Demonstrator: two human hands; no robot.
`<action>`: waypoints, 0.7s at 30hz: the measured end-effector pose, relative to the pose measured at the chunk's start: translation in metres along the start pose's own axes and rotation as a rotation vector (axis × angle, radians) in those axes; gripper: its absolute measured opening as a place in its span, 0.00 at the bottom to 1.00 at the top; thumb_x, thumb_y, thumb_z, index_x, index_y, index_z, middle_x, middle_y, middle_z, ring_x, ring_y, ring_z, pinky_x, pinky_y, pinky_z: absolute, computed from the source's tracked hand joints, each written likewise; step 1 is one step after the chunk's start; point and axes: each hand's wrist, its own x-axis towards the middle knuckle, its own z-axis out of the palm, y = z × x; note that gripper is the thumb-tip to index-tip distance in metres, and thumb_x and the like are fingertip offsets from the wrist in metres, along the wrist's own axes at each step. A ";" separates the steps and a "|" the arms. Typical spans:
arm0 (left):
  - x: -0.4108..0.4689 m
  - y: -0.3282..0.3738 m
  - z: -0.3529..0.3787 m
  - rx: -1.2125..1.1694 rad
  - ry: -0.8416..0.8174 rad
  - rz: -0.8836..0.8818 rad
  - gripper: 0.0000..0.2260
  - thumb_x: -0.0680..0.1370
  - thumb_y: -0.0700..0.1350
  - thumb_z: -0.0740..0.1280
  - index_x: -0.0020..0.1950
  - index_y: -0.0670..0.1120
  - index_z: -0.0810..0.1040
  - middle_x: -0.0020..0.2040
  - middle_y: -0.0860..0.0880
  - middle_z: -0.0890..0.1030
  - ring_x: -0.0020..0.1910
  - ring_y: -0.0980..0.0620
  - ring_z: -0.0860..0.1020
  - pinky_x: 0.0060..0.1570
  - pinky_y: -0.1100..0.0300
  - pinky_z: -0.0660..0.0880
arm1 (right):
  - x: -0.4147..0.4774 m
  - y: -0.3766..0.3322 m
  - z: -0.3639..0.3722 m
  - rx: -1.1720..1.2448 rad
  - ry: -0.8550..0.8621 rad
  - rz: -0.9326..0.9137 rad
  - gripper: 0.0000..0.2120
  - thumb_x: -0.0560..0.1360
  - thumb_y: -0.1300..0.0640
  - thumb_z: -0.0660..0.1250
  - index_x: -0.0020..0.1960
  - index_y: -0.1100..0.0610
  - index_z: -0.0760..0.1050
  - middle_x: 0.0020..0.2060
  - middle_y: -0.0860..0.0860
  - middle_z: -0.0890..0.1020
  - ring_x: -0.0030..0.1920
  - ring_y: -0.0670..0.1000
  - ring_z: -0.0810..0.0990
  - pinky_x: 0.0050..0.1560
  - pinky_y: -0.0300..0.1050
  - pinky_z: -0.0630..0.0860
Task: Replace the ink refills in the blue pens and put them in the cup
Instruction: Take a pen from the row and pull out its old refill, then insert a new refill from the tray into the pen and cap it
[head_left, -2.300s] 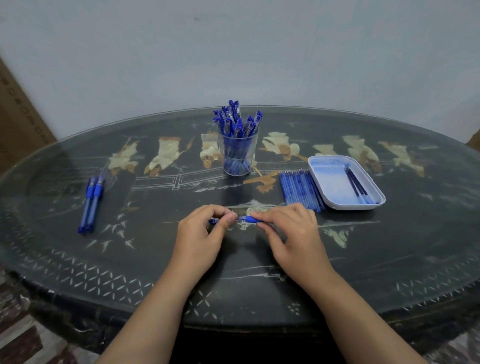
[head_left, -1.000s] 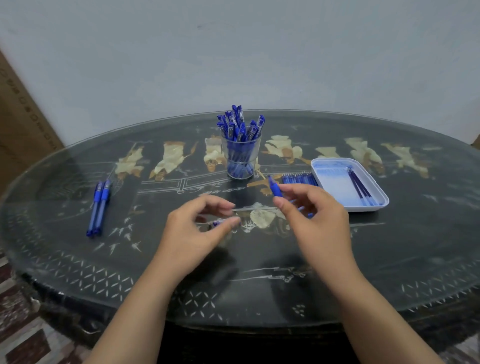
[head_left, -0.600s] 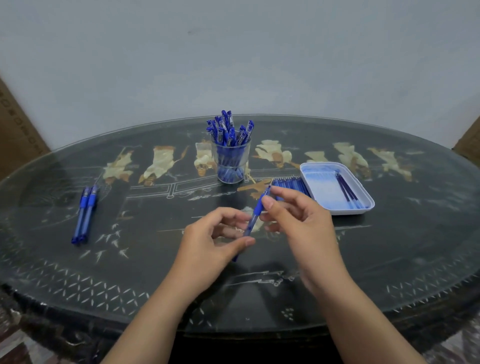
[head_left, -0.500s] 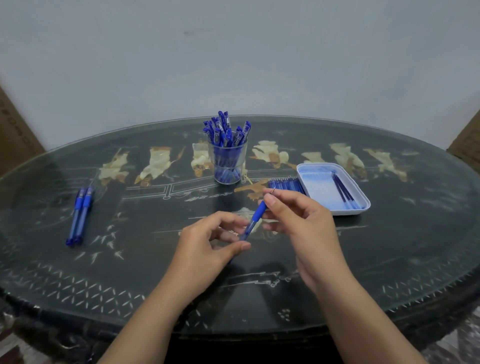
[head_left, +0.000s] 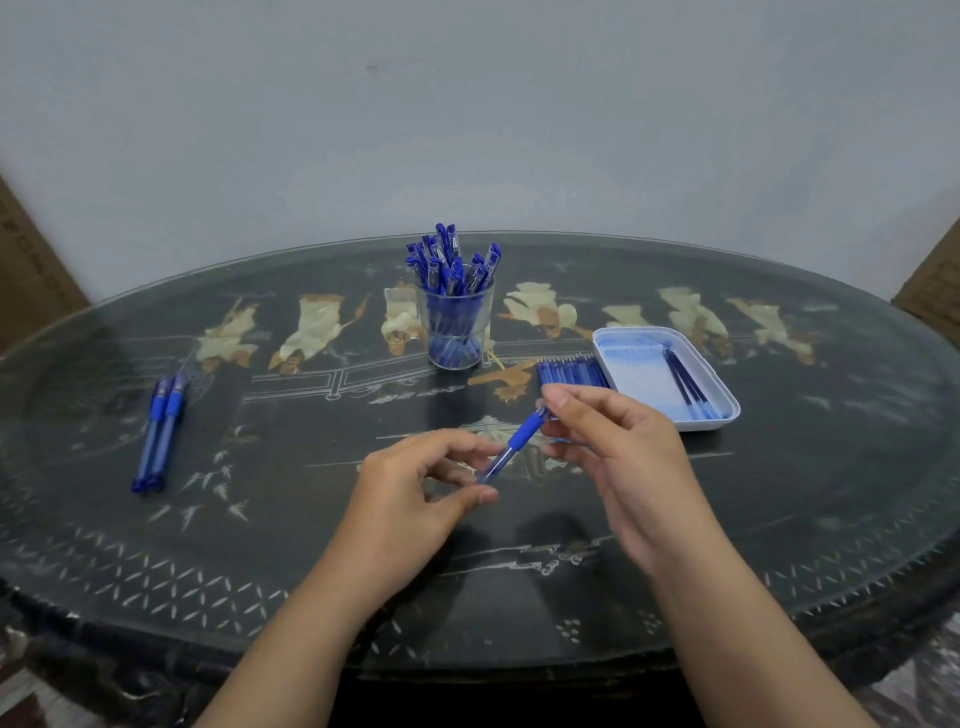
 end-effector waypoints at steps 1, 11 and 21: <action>0.000 0.000 0.000 0.004 0.002 0.003 0.18 0.66 0.36 0.79 0.51 0.53 0.84 0.45 0.59 0.83 0.40 0.55 0.81 0.42 0.68 0.76 | 0.000 0.001 0.000 -0.002 0.007 -0.004 0.11 0.69 0.55 0.74 0.49 0.59 0.84 0.44 0.54 0.86 0.46 0.51 0.82 0.46 0.45 0.79; 0.000 -0.001 -0.001 0.039 0.019 0.048 0.20 0.67 0.35 0.78 0.52 0.56 0.83 0.45 0.58 0.82 0.42 0.56 0.81 0.41 0.64 0.78 | -0.001 -0.002 0.002 0.078 0.024 -0.086 0.08 0.71 0.68 0.72 0.50 0.60 0.81 0.40 0.54 0.85 0.43 0.51 0.84 0.47 0.44 0.81; 0.000 -0.010 -0.003 0.101 0.068 0.131 0.20 0.69 0.32 0.75 0.55 0.53 0.83 0.46 0.56 0.83 0.44 0.56 0.81 0.45 0.66 0.78 | 0.021 -0.040 -0.016 0.347 0.362 -0.350 0.09 0.75 0.68 0.70 0.52 0.58 0.76 0.39 0.52 0.82 0.39 0.49 0.83 0.42 0.42 0.81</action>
